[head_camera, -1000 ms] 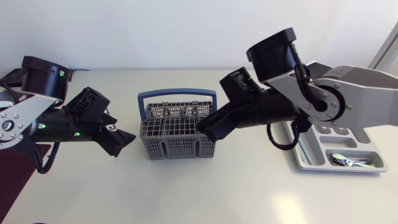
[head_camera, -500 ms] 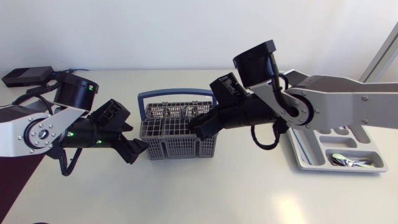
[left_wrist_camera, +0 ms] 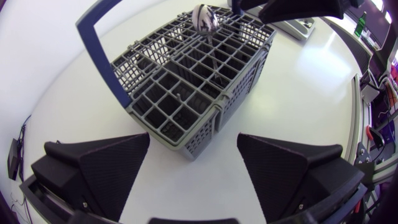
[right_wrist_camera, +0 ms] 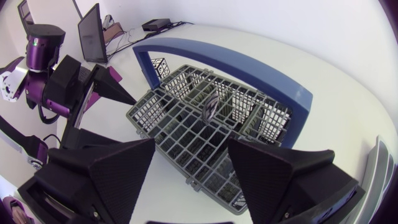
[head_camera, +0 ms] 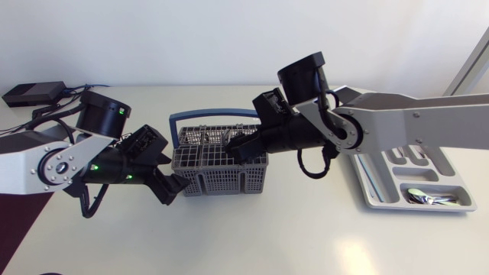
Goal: Transfer all utensils from the basket to the drawer tray.
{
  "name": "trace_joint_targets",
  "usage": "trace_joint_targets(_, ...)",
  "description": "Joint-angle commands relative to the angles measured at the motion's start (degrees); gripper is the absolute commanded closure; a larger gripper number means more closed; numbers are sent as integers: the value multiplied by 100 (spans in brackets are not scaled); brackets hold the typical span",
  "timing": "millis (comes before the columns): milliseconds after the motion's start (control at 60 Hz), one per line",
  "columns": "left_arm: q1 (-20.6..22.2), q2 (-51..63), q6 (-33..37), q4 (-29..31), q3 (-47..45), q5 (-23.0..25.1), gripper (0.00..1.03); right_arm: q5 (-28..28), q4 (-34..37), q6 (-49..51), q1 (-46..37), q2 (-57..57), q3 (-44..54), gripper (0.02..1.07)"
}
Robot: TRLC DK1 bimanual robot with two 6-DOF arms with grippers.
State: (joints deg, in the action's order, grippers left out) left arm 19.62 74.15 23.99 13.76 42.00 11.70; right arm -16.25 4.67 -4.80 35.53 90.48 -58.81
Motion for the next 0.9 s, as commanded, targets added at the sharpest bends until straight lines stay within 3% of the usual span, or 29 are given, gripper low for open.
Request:
trace_joint_targets(0,77,126,-114,-40,-25,60,6,34,-98,-267,59,198,-122,23)
trace_joint_targets(83,104,117,-114,-22,-25,69,6,69,-238,-373,86,304,-131,29)
trace_joint_targets(283,-37,12,-61,30,-78,139,6,491,-642,-619,235,436,-70,30)
trace_joint_targets(400,-142,38,-70,30,-69,491,6,649,-818,-751,262,550,-78,30)
trace_joint_targets(767,253,152,-131,118,-25,772,6,773,-1135,-821,165,673,27,30)
trace_joint_targets(883,253,108,-131,153,-43,790,6,1045,-1152,-821,112,682,62,30)
